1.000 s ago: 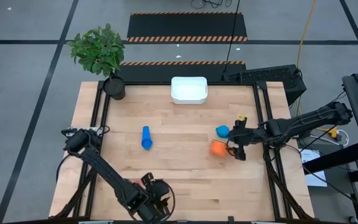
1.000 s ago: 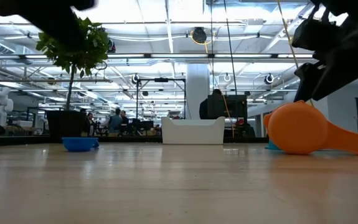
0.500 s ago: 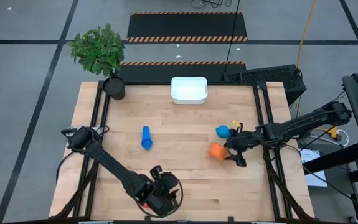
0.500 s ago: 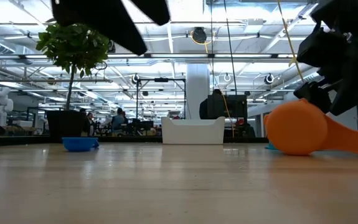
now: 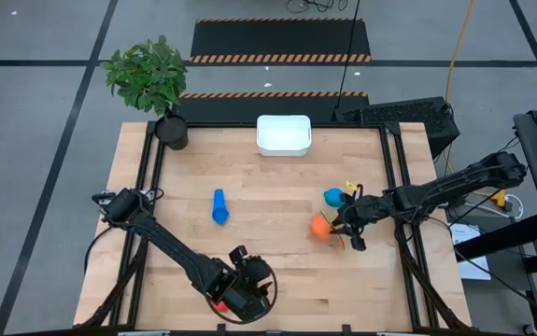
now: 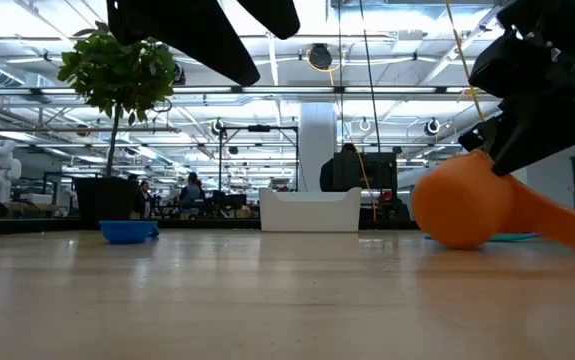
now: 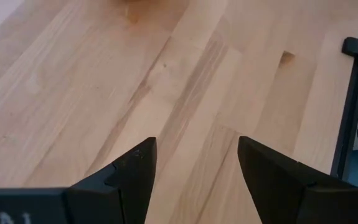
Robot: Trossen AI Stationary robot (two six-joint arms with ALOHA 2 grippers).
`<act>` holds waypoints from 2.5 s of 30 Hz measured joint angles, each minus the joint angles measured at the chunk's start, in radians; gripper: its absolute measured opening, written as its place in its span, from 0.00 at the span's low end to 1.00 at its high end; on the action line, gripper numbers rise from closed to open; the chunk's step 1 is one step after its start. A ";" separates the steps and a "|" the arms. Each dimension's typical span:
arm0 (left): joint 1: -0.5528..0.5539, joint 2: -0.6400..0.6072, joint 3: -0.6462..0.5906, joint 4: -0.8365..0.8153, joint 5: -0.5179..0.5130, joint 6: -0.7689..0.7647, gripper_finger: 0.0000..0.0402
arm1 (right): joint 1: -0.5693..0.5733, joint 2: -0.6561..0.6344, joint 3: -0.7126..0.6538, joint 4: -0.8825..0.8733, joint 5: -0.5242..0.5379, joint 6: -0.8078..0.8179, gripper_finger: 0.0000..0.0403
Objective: Nest measuring cups in basket
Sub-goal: Stack the light blue measuring cup on top of the yellow measuring cup
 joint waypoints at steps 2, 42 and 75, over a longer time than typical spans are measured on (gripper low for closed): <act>0.000 0.000 0.000 0.001 0.000 0.000 0.57 | 0.000 0.009 0.000 0.017 0.001 -0.013 0.10; 0.000 -0.077 0.000 -0.256 -0.025 -0.006 0.57 | 0.205 0.850 0.824 -0.506 0.341 -0.221 0.12; 0.019 -0.177 0.000 -0.248 -0.089 0.147 0.57 | 0.187 0.617 0.812 -0.576 0.446 -0.195 0.53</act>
